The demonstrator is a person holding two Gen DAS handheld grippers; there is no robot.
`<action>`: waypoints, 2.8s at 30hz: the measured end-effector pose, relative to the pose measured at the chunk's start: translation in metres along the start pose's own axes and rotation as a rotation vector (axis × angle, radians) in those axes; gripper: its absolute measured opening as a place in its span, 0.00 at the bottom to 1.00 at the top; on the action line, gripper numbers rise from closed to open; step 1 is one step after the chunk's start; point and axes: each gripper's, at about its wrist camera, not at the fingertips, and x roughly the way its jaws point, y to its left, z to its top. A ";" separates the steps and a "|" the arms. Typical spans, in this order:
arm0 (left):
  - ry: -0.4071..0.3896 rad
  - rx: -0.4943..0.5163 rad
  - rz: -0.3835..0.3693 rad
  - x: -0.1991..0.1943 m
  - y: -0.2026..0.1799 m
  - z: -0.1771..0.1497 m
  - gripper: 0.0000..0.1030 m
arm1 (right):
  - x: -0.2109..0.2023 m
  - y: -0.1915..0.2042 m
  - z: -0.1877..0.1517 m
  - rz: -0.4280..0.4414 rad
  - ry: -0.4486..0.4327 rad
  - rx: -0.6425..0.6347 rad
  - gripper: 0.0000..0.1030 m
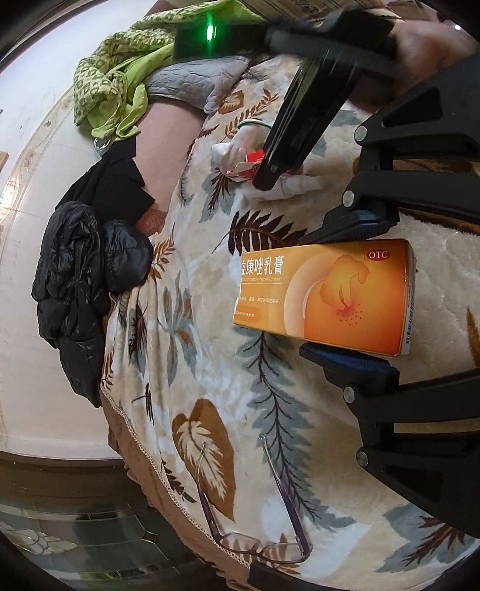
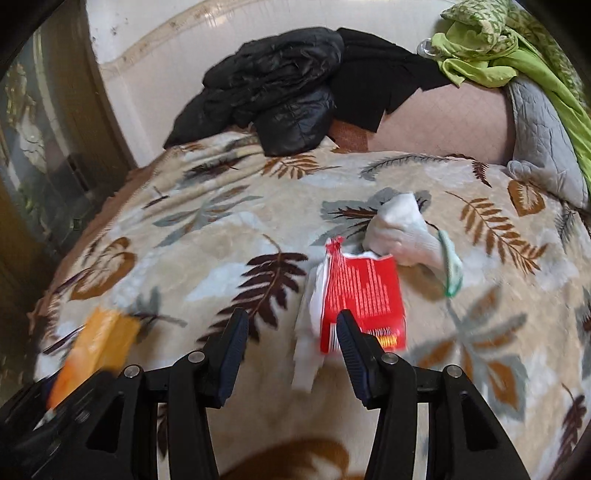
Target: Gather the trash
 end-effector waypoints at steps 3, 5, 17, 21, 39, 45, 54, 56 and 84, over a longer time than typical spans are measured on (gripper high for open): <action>-0.004 0.008 -0.013 0.000 -0.003 0.002 0.48 | 0.011 -0.013 0.002 -0.022 0.024 0.022 0.07; -0.006 0.019 -0.030 -0.001 -0.007 0.002 0.48 | 0.001 -0.021 -0.001 -0.007 -0.002 0.036 0.05; -0.021 0.149 -0.121 -0.016 -0.061 -0.020 0.48 | -0.135 -0.065 -0.060 0.161 -0.154 0.171 0.02; -0.025 0.223 -0.146 -0.023 -0.089 -0.036 0.48 | -0.166 -0.087 -0.088 0.167 -0.185 0.235 0.02; -0.104 0.398 -0.063 -0.022 -0.145 -0.056 0.48 | -0.173 -0.122 -0.087 0.215 -0.219 0.287 0.03; -0.104 0.393 -0.060 -0.021 -0.145 -0.054 0.48 | -0.168 -0.119 -0.087 0.251 -0.202 0.303 0.03; -0.101 0.393 -0.048 -0.021 -0.142 -0.052 0.48 | -0.168 -0.113 -0.087 0.260 -0.204 0.292 0.03; -0.103 0.394 -0.046 -0.021 -0.142 -0.052 0.48 | -0.167 -0.113 -0.087 0.261 -0.202 0.293 0.03; -0.051 0.371 -0.273 -0.034 -0.151 -0.056 0.48 | -0.208 -0.130 -0.104 0.349 -0.244 0.378 0.03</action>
